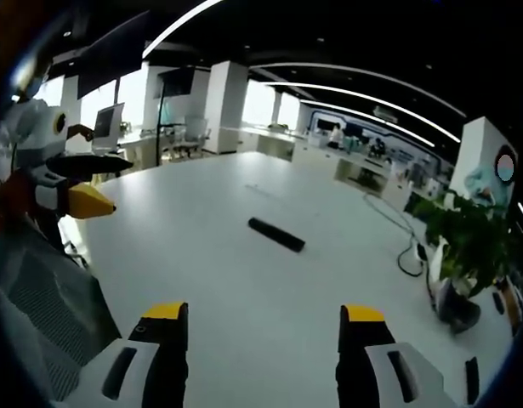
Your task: Press the specified remote control buttons in sequence, fully releasing each button before pressing the next.
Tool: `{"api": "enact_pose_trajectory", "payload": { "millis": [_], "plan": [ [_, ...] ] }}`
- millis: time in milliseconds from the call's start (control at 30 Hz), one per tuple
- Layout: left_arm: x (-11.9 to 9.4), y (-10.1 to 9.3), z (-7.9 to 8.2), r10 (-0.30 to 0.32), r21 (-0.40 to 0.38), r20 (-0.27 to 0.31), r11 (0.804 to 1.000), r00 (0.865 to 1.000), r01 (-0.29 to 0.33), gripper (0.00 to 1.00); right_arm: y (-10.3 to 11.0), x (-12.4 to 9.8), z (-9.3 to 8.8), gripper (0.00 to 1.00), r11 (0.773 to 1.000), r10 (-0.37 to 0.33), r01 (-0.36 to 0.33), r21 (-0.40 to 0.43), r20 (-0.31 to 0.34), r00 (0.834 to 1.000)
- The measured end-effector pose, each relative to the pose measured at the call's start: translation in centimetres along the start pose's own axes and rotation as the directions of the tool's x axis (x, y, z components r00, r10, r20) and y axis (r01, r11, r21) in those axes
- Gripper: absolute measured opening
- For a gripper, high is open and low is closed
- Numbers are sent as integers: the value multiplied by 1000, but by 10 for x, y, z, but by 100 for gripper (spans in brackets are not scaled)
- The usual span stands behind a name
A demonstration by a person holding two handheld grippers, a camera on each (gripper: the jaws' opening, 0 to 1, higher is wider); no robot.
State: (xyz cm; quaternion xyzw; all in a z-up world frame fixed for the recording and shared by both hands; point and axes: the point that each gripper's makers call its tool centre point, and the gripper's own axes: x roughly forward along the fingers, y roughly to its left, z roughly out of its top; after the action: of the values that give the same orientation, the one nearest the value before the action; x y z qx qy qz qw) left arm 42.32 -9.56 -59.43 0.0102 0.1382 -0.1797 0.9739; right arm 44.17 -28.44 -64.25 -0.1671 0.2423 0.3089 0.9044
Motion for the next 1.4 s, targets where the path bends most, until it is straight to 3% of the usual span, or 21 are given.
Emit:
{"api": "enact_pose_trajectory", "payload": {
  "millis": [1400],
  "plan": [
    [0, -1, 0, -6, -1, 0, 1000, 1000, 6, 100, 2, 1, -3, 69, 1000, 5, -5, -19, -17, 1000]
  ]
}}
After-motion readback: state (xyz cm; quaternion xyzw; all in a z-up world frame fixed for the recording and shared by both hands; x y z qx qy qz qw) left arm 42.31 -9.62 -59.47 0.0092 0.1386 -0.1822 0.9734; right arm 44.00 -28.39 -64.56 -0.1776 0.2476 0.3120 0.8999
